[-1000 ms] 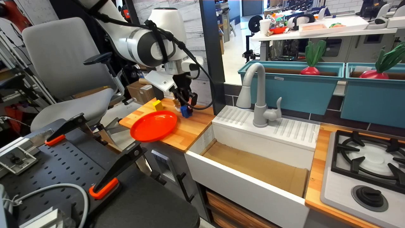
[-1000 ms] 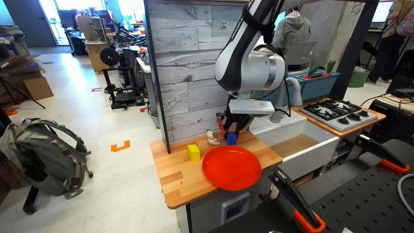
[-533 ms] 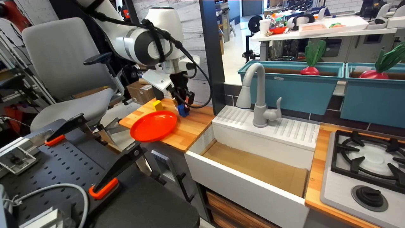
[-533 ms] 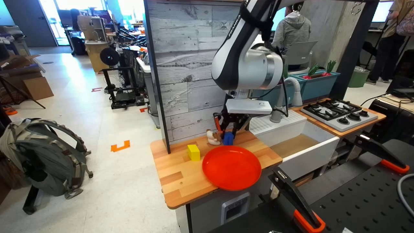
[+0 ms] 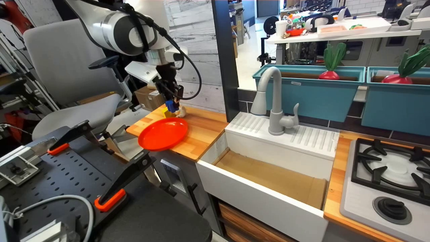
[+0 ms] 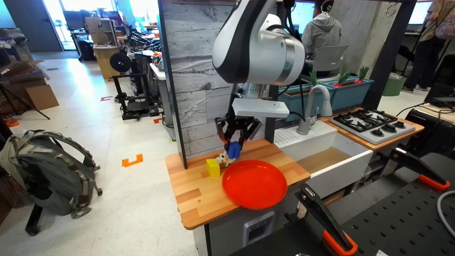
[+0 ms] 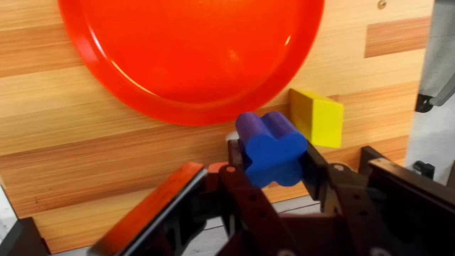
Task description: Move the blue object to the left
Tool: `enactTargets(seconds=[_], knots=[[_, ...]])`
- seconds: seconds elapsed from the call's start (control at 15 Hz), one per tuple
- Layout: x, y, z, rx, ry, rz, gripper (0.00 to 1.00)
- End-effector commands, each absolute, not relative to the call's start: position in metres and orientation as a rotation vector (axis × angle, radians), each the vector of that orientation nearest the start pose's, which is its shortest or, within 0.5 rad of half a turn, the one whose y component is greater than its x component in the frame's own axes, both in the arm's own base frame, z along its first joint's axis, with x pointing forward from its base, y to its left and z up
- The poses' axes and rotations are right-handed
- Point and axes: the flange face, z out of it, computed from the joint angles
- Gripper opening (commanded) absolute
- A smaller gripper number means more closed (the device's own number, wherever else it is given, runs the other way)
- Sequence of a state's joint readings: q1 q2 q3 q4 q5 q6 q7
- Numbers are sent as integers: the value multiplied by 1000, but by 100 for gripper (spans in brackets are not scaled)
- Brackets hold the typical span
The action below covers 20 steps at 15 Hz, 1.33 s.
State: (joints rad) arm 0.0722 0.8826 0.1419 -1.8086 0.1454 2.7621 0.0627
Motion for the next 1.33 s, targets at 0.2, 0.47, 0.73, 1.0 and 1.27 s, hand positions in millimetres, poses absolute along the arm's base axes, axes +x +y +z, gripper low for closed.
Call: enactTargets(seconds=[0.2,0.47,0.73,1.0,1.27], knots=[[603,171,86,-2946,-82,-74,17],[601,186,76,-2946,-119,-57,17],[600,194,66,-2955,-133,-42,17],[602,198,50,-2972,-148,-22,17],[609,198,38,-2989,-149,-20,17]])
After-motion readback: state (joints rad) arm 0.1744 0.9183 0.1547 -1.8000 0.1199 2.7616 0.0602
